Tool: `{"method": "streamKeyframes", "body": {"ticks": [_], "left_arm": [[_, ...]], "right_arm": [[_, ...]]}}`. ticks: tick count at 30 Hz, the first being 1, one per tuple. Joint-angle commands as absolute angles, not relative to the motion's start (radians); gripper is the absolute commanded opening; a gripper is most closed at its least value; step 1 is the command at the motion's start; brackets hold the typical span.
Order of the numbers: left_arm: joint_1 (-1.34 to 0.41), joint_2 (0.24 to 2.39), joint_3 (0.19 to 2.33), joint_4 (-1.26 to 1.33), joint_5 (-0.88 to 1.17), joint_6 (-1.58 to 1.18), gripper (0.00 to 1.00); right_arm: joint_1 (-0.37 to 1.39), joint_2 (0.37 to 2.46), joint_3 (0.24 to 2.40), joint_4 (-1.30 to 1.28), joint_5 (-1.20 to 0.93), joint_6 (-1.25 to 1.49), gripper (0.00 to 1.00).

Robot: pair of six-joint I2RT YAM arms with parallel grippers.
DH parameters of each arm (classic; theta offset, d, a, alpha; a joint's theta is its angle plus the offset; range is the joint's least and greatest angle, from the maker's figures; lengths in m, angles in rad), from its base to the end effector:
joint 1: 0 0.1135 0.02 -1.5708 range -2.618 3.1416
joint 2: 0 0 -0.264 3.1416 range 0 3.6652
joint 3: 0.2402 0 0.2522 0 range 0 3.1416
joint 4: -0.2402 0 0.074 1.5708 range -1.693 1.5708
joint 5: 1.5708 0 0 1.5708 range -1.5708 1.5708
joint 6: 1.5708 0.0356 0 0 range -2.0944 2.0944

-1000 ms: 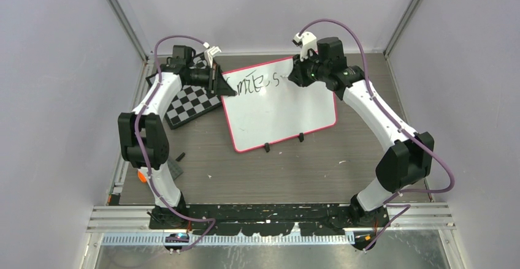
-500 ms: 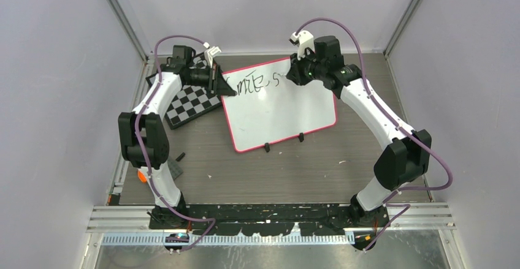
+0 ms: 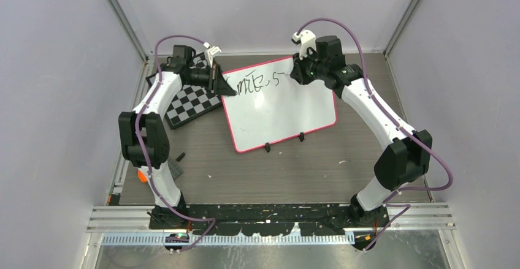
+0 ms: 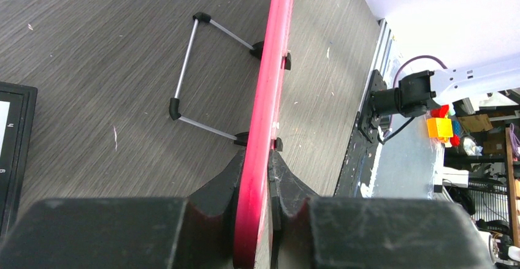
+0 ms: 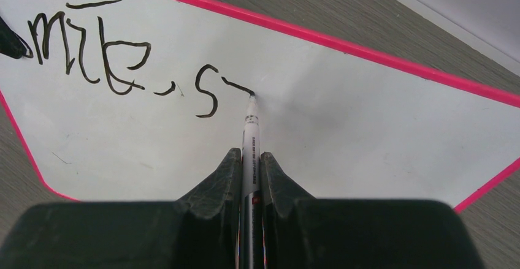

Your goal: Write a sentence on the whiteboard

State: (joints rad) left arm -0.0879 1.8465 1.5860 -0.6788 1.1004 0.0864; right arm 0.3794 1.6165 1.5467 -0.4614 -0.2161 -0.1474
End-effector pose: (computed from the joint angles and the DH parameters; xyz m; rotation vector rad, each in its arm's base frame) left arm 0.3929 -0.0665 0.2897 0.6278 2.1434 -1.3438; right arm 0.3449 0.1458 0.3649 -0.6744 1.9988 0.3663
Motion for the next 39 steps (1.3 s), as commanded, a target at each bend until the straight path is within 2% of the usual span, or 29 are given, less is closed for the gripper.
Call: {"method": "streamKeyframes", "body": {"ticks": [1, 13, 21, 39], "left_arm": [[-0.088, 1.858, 1.619, -0.689, 1.035, 0.122, 0.0], [-0.1, 1.856, 1.62, -0.689, 1.034, 0.127, 0.0], [-0.102, 1.852, 1.617, -0.695, 1.032, 0.132, 0.0], [-0.103, 1.849, 1.618, -0.704, 1.04, 0.14, 0.0]], "right_arm": [[0.372, 1.563, 1.565, -0.419, -0.249, -0.154, 0.0], [0.373, 1.573, 1.572, -0.356, -0.282, -0.143, 0.0], [0.375, 1.607, 1.579, -0.408, -0.267, -0.18, 0.0], [0.388, 1.543, 1.485, -0.515, -0.234, -0.229, 0.0]]}}
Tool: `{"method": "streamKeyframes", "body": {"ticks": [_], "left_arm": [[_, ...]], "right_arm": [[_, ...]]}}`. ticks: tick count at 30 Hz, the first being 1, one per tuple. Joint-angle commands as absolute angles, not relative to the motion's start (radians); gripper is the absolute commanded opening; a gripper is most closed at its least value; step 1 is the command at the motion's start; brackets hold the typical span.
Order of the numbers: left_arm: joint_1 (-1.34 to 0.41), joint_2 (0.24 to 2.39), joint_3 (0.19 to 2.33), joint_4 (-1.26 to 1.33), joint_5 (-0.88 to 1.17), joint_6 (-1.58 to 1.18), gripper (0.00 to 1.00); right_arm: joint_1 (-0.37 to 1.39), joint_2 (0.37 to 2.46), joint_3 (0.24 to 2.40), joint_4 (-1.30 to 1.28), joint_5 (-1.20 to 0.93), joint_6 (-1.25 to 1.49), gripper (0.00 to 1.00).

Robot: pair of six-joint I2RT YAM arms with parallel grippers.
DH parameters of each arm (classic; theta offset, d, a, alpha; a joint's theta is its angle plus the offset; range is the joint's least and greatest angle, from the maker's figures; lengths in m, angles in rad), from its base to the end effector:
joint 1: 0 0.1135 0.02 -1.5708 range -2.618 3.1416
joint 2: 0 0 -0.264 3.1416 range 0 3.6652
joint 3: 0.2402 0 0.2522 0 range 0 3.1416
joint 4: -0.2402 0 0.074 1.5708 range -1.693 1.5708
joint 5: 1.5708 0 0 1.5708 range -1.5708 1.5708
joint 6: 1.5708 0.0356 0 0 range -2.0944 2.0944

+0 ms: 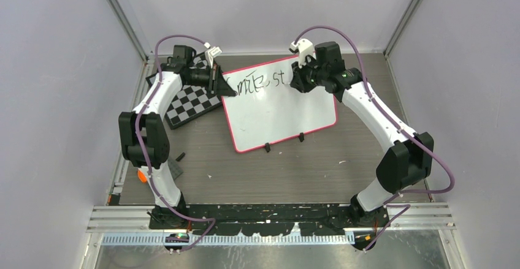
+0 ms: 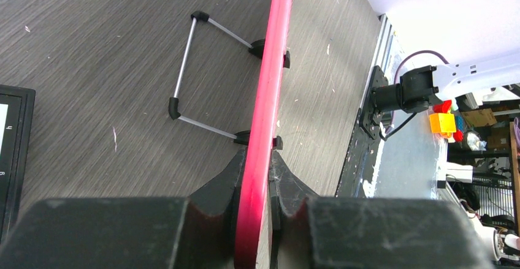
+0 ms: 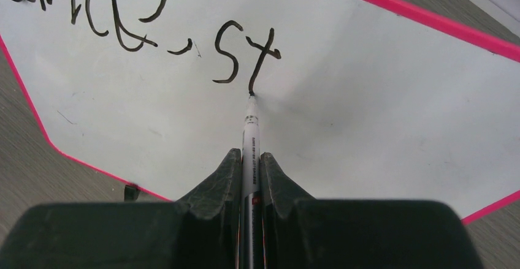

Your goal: Write a sentence on the whiteboard

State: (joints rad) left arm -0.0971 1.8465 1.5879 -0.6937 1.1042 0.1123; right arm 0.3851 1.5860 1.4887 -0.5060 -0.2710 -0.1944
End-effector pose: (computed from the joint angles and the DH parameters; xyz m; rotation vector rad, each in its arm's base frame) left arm 0.3913 -0.0701 0.2896 0.6586 2.1364 -1.3459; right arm 0.3327 0.1451 0.3519 -0.7694 2.0364 0.4033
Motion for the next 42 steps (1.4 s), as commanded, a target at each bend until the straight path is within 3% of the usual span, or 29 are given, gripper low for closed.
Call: {"method": "streamKeyframes", "body": {"ticks": [1, 8, 14, 42], "left_arm": [[-0.103, 1.848, 1.617, -0.705, 1.041, 0.14, 0.0], [-0.104, 1.847, 1.617, -0.705, 1.042, 0.143, 0.0], [-0.104, 1.843, 1.615, -0.706, 1.046, 0.149, 0.0], [-0.107, 1.929, 1.755, -0.991, 1.086, 0.384, 0.0]], "right_arm": [[0.387, 1.544, 1.491, -0.516, -0.219, -0.231, 0.0], [0.387, 1.538, 1.535, -0.46, -0.122, -0.229, 0.0], [0.387, 1.457, 1.454, -0.378, -0.269, -0.216, 0.0], [0.287, 1.459, 1.464, -0.441, -0.377, -0.099, 0.0]]}}
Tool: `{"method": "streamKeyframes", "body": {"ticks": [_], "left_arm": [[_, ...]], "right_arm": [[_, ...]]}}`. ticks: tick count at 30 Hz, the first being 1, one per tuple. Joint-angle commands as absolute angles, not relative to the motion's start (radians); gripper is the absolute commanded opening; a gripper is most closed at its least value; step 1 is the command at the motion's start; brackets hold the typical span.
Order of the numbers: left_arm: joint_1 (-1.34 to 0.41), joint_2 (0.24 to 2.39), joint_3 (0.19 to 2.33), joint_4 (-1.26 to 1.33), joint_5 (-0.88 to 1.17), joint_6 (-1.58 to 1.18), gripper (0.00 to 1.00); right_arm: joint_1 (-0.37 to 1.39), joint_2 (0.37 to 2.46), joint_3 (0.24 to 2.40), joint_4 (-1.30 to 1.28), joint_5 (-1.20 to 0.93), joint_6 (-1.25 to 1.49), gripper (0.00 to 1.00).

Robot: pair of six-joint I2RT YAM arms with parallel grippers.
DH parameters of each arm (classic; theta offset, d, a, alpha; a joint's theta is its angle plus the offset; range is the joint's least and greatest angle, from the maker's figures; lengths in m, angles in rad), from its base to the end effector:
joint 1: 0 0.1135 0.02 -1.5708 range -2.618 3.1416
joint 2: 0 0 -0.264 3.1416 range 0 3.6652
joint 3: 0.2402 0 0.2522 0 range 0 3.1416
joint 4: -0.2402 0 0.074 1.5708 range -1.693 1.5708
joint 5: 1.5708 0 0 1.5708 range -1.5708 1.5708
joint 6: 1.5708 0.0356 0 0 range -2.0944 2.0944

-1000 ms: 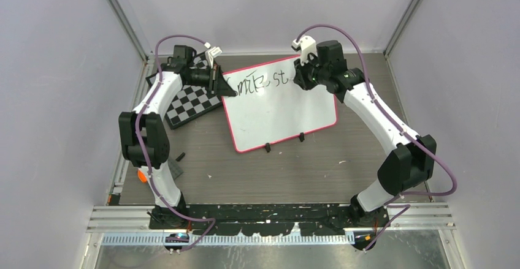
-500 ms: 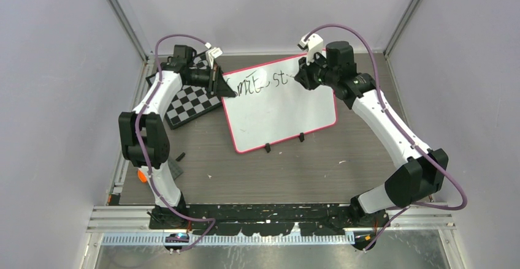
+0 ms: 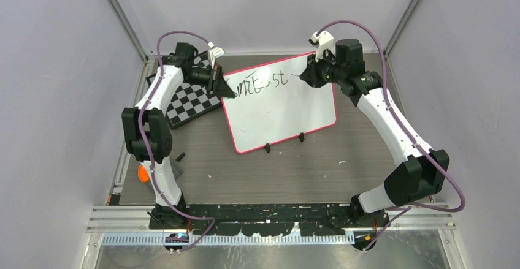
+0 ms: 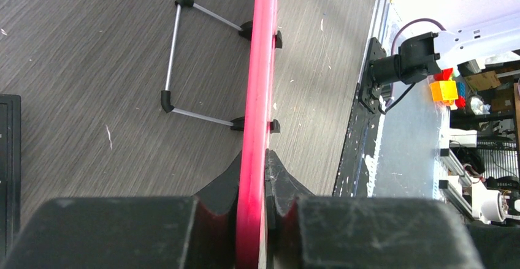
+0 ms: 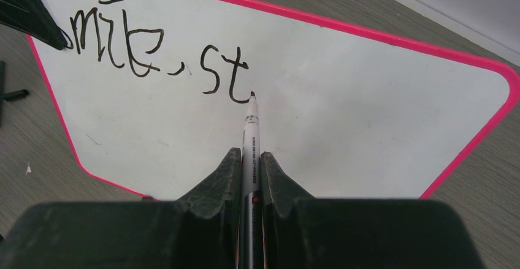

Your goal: Write a sentence on the whiteboard

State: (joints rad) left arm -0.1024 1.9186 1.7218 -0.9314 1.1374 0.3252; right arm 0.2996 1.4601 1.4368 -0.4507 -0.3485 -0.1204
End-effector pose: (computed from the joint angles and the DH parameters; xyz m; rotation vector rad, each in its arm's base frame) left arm 0.3946 -0.0730 0.2923 0.7926 2.1275 -1.3712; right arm 0.3143 0.1098 0.3811 -0.6380 1.9439 0.4678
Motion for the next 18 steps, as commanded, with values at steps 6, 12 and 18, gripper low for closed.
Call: {"method": "streamKeyframes", "body": {"ticks": [6, 12, 18], "left_arm": [[-0.109, 1.928, 1.75, -0.99, 1.085, 0.384, 0.0], [-0.11, 1.936, 1.763, -0.993, 1.08, 0.379, 0.0], [-0.11, 1.937, 1.764, -0.994, 1.076, 0.379, 0.0]], "right_arm": [[0.279, 1.472, 1.47, -0.408, -0.336, -0.085, 0.0], [0.283, 1.496, 1.493, -0.406, -0.315, -0.105, 0.0], [0.309, 1.505, 1.485, -0.41, -0.269, -0.139, 0.0]]}}
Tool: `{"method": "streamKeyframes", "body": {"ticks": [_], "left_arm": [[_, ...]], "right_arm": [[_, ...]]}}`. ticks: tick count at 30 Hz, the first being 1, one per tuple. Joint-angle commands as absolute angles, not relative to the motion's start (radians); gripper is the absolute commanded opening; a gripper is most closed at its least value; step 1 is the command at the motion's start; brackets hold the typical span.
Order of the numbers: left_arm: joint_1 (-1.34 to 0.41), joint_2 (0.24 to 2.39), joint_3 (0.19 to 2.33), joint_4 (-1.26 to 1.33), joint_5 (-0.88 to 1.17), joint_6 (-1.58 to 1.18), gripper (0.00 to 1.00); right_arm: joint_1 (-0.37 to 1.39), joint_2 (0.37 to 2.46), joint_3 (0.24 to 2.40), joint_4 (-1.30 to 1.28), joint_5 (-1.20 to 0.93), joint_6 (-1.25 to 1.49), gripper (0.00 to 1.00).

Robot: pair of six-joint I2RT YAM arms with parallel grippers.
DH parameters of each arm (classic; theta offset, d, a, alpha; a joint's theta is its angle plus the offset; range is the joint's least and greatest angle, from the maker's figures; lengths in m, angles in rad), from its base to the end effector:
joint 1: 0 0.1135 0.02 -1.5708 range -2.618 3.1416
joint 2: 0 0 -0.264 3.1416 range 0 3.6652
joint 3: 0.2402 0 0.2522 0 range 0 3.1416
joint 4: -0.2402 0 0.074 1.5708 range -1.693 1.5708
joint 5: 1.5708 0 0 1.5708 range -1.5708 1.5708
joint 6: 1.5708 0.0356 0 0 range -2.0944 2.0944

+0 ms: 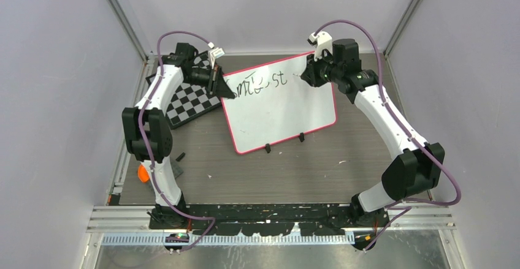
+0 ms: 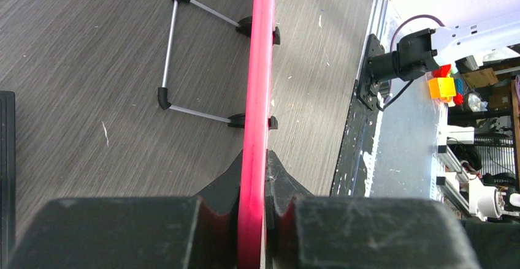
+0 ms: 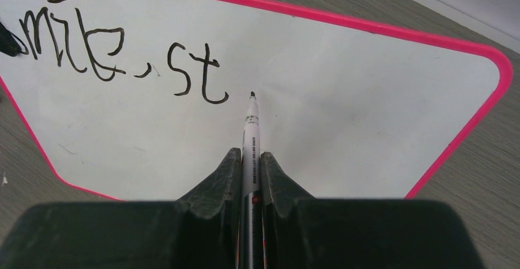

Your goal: Write a sentence on the whiteboard

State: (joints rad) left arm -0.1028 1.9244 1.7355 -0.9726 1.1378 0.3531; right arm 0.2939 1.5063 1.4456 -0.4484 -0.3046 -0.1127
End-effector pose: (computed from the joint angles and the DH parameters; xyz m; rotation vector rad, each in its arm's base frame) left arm 0.3933 -0.0731 0.2925 0.8039 2.1363 -1.3769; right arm 0.3275 0.1103 0.3694 -0.6017 1.9932 0.4271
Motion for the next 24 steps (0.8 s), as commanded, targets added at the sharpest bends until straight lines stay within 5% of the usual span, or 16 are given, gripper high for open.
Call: {"method": "streamKeyframes", "body": {"ticks": [1, 24], "left_arm": [[-0.112, 1.936, 1.762, -0.995, 1.076, 0.378, 0.0], [-0.119, 1.931, 1.75, -0.98, 1.074, 0.367, 0.0]], "right_arm": [[0.312, 1.506, 1.486, -0.405, -0.262, -0.139, 0.0], [0.346, 1.56, 1.523, -0.368, -0.229, -0.156, 0.0]]}}
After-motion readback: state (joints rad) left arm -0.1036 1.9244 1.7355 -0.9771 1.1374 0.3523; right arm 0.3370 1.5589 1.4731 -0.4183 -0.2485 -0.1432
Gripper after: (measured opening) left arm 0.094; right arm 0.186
